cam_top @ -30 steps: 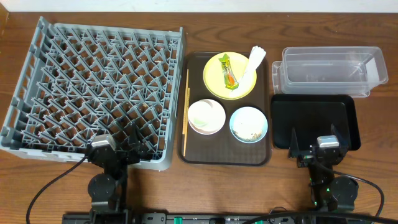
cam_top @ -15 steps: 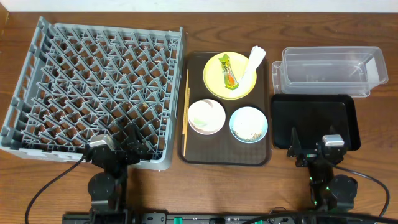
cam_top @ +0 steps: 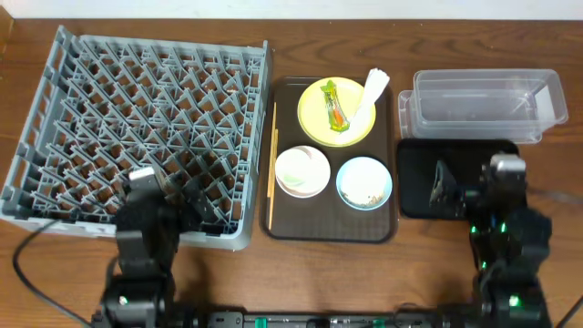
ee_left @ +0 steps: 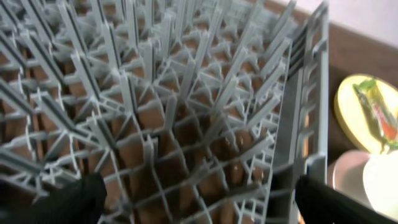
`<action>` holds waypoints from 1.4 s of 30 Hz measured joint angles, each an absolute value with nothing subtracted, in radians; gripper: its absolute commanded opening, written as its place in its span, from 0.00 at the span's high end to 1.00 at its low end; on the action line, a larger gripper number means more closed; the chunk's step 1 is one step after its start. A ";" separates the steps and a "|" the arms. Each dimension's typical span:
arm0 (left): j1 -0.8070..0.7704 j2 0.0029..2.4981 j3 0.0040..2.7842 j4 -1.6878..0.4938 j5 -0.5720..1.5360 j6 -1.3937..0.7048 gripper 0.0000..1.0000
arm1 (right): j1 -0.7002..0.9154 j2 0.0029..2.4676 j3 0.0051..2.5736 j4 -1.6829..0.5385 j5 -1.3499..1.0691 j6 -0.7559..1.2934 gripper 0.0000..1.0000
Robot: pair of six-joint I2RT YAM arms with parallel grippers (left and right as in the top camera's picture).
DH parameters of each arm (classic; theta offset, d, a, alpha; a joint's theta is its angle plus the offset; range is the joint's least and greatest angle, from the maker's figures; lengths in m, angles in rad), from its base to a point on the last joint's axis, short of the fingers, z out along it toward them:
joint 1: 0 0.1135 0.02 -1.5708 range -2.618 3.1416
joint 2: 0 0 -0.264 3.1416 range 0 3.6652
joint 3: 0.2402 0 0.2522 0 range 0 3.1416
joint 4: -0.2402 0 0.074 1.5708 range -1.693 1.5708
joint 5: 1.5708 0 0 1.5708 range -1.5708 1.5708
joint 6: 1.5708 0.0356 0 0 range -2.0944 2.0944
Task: Sort waste into correct bins and load items into the dishwasher
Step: 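Reach the right gripper to the yellow plate and grasp the snack wrapper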
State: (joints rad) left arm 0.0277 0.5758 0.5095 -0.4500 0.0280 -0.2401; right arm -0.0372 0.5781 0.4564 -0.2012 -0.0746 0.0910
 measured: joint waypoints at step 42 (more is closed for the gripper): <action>0.028 0.849 0.818 -0.763 0.047 -0.240 0.02 | 0.265 1.570 1.470 -0.714 -0.208 0.056 0.01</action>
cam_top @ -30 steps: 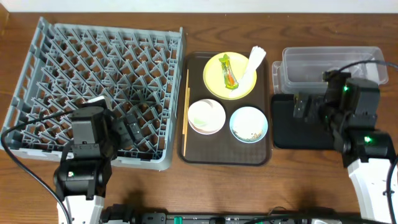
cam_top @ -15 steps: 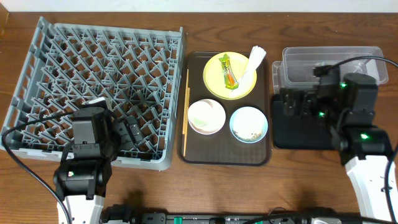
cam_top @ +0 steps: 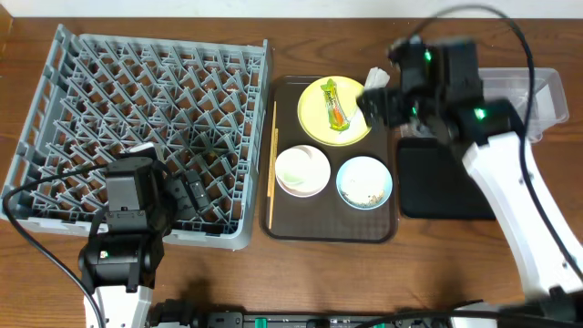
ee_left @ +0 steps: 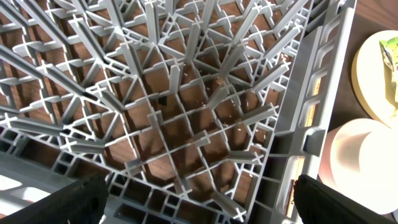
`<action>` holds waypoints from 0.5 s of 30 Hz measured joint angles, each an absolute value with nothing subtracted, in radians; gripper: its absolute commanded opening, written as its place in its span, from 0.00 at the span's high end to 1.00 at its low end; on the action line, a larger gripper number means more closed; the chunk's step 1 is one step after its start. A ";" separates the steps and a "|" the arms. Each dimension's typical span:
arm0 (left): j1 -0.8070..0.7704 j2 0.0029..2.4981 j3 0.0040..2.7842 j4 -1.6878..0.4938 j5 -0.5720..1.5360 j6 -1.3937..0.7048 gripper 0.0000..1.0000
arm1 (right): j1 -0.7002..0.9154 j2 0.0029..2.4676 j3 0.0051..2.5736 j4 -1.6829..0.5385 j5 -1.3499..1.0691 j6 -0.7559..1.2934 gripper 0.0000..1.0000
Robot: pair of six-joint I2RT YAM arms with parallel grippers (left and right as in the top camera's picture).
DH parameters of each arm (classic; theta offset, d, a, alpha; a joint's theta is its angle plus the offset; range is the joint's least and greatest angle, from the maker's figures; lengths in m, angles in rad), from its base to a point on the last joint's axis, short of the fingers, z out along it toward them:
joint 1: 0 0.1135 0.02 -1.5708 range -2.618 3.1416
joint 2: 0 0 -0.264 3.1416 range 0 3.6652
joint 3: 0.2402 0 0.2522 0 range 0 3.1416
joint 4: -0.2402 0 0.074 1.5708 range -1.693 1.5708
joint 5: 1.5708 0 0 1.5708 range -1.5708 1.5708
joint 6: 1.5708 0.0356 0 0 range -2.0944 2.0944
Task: Sort waste into correct bins and load items into the dishwasher
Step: 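Reach the right gripper to the yellow plate and grasp the snack wrapper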
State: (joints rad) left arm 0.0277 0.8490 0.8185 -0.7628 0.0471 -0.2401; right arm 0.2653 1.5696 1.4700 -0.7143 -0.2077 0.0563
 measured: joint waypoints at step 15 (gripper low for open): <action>0.028 0.849 0.818 -0.763 0.047 -0.240 0.02 | 0.413 2.099 1.600 -0.550 -0.049 0.102 0.25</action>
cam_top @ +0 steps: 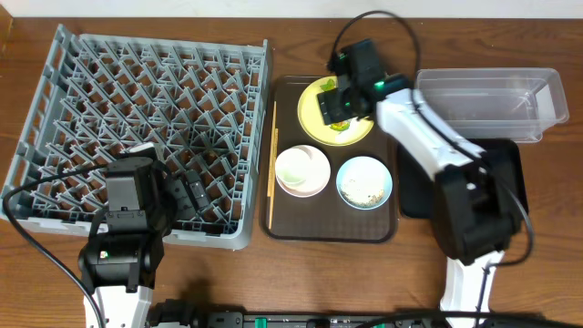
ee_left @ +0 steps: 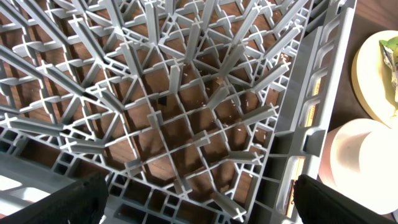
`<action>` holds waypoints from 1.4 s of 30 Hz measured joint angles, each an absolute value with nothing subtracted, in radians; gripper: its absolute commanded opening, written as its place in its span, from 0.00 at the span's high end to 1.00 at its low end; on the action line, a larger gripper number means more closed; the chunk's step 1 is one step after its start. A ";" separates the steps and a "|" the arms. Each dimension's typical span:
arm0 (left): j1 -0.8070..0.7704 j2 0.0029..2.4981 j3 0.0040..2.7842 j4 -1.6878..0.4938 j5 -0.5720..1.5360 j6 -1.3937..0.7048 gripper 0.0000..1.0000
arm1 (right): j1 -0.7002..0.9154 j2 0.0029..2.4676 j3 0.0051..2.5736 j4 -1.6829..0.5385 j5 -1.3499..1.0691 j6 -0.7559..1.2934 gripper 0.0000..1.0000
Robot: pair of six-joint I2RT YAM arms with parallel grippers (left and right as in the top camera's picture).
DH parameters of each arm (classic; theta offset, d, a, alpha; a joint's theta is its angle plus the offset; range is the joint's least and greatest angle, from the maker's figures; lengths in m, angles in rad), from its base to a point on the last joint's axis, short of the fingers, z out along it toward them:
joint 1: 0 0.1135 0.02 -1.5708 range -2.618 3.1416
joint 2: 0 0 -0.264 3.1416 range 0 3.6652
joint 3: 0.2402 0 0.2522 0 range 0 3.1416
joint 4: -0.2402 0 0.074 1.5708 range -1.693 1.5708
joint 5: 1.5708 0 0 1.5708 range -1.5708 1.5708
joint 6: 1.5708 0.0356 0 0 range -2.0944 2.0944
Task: Sort waste into correct bins and load items into the dishwasher
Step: 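Reach the right gripper to the yellow plate and grasp the snack wrapper, then carry the wrapper right and drop it into the clear bin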
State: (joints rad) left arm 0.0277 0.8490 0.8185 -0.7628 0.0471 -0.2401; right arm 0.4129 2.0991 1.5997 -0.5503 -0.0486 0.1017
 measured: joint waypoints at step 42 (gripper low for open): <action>0.028 0.849 0.818 -0.763 0.047 -0.240 0.02 | -0.045 1.897 1.615 -0.885 0.164 0.736 0.01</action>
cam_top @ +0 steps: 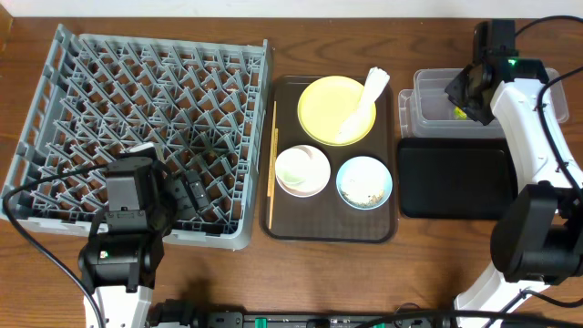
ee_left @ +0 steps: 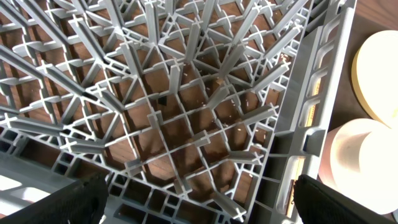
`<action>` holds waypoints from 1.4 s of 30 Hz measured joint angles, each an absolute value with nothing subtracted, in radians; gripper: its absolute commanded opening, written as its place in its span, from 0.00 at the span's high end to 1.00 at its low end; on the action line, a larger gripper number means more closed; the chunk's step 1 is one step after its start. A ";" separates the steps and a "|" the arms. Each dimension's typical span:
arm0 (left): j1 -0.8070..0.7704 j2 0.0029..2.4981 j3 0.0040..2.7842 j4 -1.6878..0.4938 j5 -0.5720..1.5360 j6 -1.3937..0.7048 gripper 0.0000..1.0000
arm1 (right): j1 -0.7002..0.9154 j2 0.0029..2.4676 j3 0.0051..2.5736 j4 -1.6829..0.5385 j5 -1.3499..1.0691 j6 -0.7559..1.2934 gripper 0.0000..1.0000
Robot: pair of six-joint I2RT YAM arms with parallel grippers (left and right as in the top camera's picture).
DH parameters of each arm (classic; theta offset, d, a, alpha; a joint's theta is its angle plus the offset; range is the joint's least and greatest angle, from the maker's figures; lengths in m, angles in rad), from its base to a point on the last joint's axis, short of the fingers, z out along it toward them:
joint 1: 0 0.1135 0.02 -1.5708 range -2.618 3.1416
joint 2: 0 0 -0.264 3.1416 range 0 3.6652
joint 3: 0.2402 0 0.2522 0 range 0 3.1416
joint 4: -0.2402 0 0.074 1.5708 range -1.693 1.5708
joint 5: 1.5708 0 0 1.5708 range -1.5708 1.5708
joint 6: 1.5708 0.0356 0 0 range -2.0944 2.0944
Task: Sort waste into correct bins and load items into the dishwasher
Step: 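Carry the wrapper right and drop it into the clear bin, then return the right gripper to the yellow plate and grasp the napkin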
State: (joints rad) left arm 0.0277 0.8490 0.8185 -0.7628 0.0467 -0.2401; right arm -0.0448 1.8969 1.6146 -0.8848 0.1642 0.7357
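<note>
The green wrapper (cam_top: 457, 113) shows at the fingertips of my right gripper (cam_top: 463, 96), which is shut on it over the left end of the clear bin (cam_top: 519, 100). On the brown tray (cam_top: 330, 235), the yellow plate (cam_top: 328, 105) holds only a white crumpled napkin (cam_top: 367, 96). A white bowl (cam_top: 302, 170), a blue-rimmed bowl (cam_top: 364, 182) and chopsticks (cam_top: 272, 155) lie there too. My left gripper (cam_top: 187, 196) (ee_left: 199, 202) hangs open above the near right corner of the grey dish rack (cam_top: 137, 91) (ee_left: 186, 93).
A black bin (cam_top: 455, 178) lies in front of the clear bin, right of the tray. The left wrist view catches the edges of the yellow plate (ee_left: 379, 74) and the white bowl (ee_left: 360, 155) past the rack's wall.
My right gripper was on the green wrapper on the yellow plate; now it is over the clear bin with the wrapper, and the plate is bare of it. The left arm has not moved.
Both arms sat low at the table's front, the wrapper on the yellow plate. Then my right arm was over the back of the tray and my left wrist higher over the rack. Then the right gripper was at the wrapper, now holding it over the clear bin.
</note>
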 measured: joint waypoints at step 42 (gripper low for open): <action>0.028 0.849 0.818 -0.767 0.047 -0.240 0.02 | 0.410 2.207 1.615 -0.642 0.150 0.667 0.99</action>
